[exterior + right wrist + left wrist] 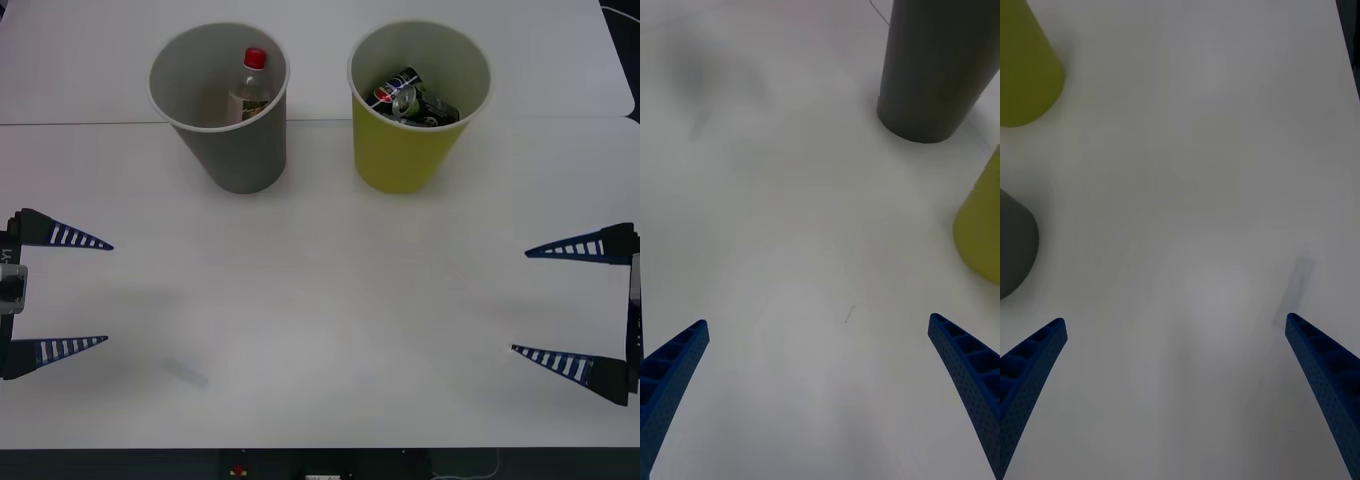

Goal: Put the can into the green bin and the plastic bottle into the gray bin

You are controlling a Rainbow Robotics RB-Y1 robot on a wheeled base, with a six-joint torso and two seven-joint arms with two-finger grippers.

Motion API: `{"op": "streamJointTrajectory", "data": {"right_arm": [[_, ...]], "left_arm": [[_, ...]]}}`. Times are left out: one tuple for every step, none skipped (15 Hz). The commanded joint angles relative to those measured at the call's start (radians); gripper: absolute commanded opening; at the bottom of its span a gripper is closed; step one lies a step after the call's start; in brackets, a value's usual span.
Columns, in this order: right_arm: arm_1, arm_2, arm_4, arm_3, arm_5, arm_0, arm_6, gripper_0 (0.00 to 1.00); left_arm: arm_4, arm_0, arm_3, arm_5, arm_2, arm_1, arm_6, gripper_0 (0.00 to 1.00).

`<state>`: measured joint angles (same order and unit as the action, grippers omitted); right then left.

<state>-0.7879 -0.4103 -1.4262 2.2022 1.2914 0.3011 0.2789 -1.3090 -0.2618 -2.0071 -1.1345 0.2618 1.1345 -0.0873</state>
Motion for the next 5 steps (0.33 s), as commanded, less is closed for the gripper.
{"op": "streamJointTrajectory", "data": {"right_arm": [[-0.001, 0.01, 0.032, -0.045, 0.0, -0.002, -0.007, 1.0], [-0.001, 0.01, 0.032, -0.045, 0.0, -0.002, -0.007, 1.0], [-0.001, 0.01, 0.032, -0.045, 0.0, -0.002, -0.007, 1.0], [-0.001, 0.01, 0.032, -0.045, 0.0, -0.002, -0.007, 1.0], [-0.001, 0.01, 0.032, -0.045, 0.0, -0.002, -0.007, 1.0]], "left_arm": [[0.0, 0.0, 0.0, 0.0, 0.0, 0.0, 0.0, 1.0], [0.0, 0.0, 0.0, 0.0, 0.0, 0.0, 0.0, 1.0], [0.0, 0.0, 0.0, 0.0, 0.0, 0.0, 0.0, 1.0], [0.0, 0.0, 0.0, 0.0, 0.0, 0.0, 0.0, 1.0], [0.0, 0.0, 0.0, 0.0, 0.0, 0.0, 0.0, 1.0]]}}
